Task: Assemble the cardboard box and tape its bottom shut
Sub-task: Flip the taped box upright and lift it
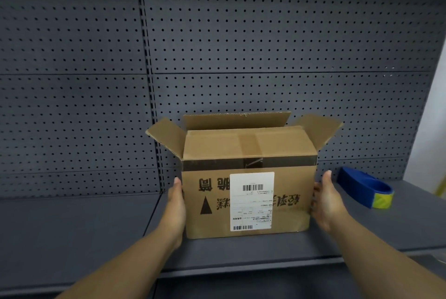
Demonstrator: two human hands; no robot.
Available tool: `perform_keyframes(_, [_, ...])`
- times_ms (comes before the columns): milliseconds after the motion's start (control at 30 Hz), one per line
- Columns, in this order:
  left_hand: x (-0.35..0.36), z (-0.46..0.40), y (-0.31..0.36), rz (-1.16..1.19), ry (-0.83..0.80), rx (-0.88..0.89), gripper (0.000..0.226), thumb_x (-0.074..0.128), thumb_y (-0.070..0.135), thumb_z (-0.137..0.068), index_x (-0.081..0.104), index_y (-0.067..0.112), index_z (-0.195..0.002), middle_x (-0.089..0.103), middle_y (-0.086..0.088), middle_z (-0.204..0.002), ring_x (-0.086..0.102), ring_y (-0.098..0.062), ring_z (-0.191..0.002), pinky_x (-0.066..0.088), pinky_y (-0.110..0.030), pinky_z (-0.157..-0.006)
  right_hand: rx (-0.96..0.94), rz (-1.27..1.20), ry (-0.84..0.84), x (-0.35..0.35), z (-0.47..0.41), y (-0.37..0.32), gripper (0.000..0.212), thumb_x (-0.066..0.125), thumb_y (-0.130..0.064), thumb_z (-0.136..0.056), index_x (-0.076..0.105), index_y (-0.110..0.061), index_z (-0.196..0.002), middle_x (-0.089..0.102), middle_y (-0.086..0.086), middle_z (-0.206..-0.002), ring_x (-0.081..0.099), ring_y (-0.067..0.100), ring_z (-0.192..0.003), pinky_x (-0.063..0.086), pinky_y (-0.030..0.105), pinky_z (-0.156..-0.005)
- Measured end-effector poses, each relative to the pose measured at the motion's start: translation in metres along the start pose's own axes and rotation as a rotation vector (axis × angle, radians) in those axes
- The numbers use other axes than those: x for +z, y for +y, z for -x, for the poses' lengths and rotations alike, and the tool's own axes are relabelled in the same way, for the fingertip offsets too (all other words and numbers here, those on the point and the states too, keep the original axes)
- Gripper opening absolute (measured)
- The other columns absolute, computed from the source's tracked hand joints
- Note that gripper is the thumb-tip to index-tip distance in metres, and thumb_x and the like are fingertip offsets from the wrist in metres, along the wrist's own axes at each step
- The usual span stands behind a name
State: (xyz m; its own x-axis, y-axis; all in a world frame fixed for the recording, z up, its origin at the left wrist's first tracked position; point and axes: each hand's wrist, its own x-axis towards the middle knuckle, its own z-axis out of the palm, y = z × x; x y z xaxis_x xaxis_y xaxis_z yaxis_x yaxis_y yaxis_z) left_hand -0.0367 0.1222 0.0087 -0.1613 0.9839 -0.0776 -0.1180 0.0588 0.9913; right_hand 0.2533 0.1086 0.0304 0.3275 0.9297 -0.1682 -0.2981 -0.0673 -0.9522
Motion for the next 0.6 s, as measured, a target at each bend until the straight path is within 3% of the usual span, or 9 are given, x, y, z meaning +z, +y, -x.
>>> perform_keyframes(100, [-0.003,-0.006,-0.003,-0.114,0.013,0.007,0.075,0.025,0.083,-0.07,0.053,0.031,-0.117,0.065,0.001,-0.111,0.059,-0.019,-0.105,0.044,-0.046,-0.096,-0.05,0.137,0.106,0.003,0.001,-0.004,0.071,0.017,-0.06,-0.092,0.05,-0.008,-0.127,0.053,0.016,-0.131,0.047,0.031,-0.123,0.036,0.043,-0.1])
perform_keyframes(167, [0.001,0.004,0.01,-0.217,0.116,0.125,0.057,0.027,0.066,-0.087,0.051,0.02,-0.111,0.062,-0.002,-0.105,0.057,-0.021,-0.101,0.043,-0.039,-0.089,-0.261,0.309,0.342,0.003,0.004,-0.004,0.061,0.021,-0.052,-0.095,0.057,-0.008,-0.117,0.058,0.015,-0.123,0.051,0.032,-0.115,0.038,0.041,-0.093])
perform_keyframes(267, [0.003,0.017,0.032,-0.528,0.371,0.563,0.03,0.033,0.033,-0.097,0.049,0.012,-0.112,0.051,-0.007,-0.114,0.045,-0.022,-0.113,0.034,-0.033,-0.093,-0.755,0.422,0.519,0.008,0.019,-0.016,0.036,0.032,-0.027,-0.098,0.058,-0.005,-0.11,0.06,0.015,-0.109,0.054,0.032,-0.105,0.037,0.032,-0.081])
perform_keyframes(367, [0.008,0.019,0.057,-0.817,0.395,0.909,0.04,0.032,0.033,-0.096,0.047,0.011,-0.126,0.045,-0.007,-0.131,0.034,-0.02,-0.127,0.023,-0.035,-0.109,-0.988,0.65,0.453,0.024,0.024,-0.037,0.032,0.036,-0.019,-0.097,0.053,-0.005,-0.12,0.056,0.013,-0.121,0.049,0.026,-0.116,0.037,0.034,-0.094])
perform_keyframes(433, [0.013,0.012,0.072,-1.019,0.358,0.986,0.045,0.03,0.033,-0.097,0.04,0.011,-0.136,0.038,-0.007,-0.143,0.025,-0.02,-0.137,0.007,-0.034,-0.116,-1.013,0.842,0.39,0.036,0.017,-0.052,0.038,0.036,-0.023,-0.097,0.047,-0.007,-0.13,0.052,0.011,-0.133,0.043,0.024,-0.127,0.027,0.038,-0.11])
perform_keyframes(500, [0.017,0.004,0.082,-1.169,0.334,0.981,0.05,0.027,0.034,-0.099,0.031,0.011,-0.142,0.028,-0.008,-0.151,0.015,-0.02,-0.143,-0.004,-0.033,-0.115,-0.959,1.059,0.363,0.044,0.006,-0.063,0.045,0.034,-0.029,-0.097,0.04,-0.007,-0.135,0.046,0.011,-0.14,0.036,0.024,-0.135,0.012,0.041,-0.116])
perform_keyframes(600, [0.018,-0.012,0.086,-1.289,0.342,0.799,0.055,0.022,0.038,-0.099,0.024,0.009,-0.145,0.027,-0.013,-0.151,0.014,-0.024,-0.143,-0.003,-0.037,-0.116,-0.774,1.268,0.35,0.048,-0.01,-0.069,0.048,0.034,-0.035,-0.096,0.039,-0.007,-0.135,0.05,0.014,-0.134,0.04,0.029,-0.13,0.012,0.047,-0.115])
